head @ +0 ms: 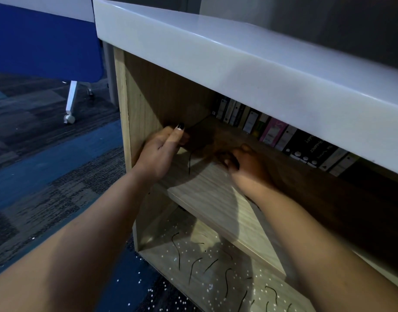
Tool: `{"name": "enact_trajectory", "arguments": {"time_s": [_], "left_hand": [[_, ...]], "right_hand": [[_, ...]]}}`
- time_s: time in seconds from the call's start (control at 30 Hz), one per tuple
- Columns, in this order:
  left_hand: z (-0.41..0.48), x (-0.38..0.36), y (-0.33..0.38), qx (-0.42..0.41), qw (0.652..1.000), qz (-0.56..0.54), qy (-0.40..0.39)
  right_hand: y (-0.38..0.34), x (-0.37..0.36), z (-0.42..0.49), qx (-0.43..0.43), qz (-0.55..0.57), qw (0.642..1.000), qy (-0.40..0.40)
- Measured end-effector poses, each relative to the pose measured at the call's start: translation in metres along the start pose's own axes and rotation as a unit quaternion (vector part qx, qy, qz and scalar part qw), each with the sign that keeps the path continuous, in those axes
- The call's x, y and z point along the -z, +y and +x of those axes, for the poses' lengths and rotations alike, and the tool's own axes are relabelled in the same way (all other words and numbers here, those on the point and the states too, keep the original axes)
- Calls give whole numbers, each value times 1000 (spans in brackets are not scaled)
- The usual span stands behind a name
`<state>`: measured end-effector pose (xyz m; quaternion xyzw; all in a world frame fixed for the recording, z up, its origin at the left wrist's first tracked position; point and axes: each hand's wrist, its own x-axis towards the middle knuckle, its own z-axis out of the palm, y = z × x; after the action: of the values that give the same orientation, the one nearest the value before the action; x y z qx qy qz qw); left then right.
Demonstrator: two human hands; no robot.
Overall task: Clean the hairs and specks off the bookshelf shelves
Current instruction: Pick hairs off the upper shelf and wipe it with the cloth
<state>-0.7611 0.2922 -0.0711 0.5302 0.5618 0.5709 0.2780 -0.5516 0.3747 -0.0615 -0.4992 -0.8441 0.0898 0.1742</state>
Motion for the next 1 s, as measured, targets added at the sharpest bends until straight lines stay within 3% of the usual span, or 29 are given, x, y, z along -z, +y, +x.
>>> {"name": "enact_trajectory", "arguments": {"time_s": [0.17, 0.43, 0.6, 0.83, 1.0], "left_hand": [[-1, 0, 1, 3, 1000, 10, 10], [-1, -2, 2, 0, 1000, 12, 11], [-2, -1, 4, 1, 1000, 23, 16], [-26, -3, 6, -59, 989, 131, 42], [-64, 5, -10, -80, 963, 250, 62]], "right_hand": [[4, 0, 21, -16, -25, 999, 35], [-11, -5, -6, 45, -5, 999, -23], [-11, -7, -1, 18, 1, 1000, -19], [-16, -3, 11, -16, -34, 999, -10], [-18, 0, 4, 11, -25, 999, -22]]}}
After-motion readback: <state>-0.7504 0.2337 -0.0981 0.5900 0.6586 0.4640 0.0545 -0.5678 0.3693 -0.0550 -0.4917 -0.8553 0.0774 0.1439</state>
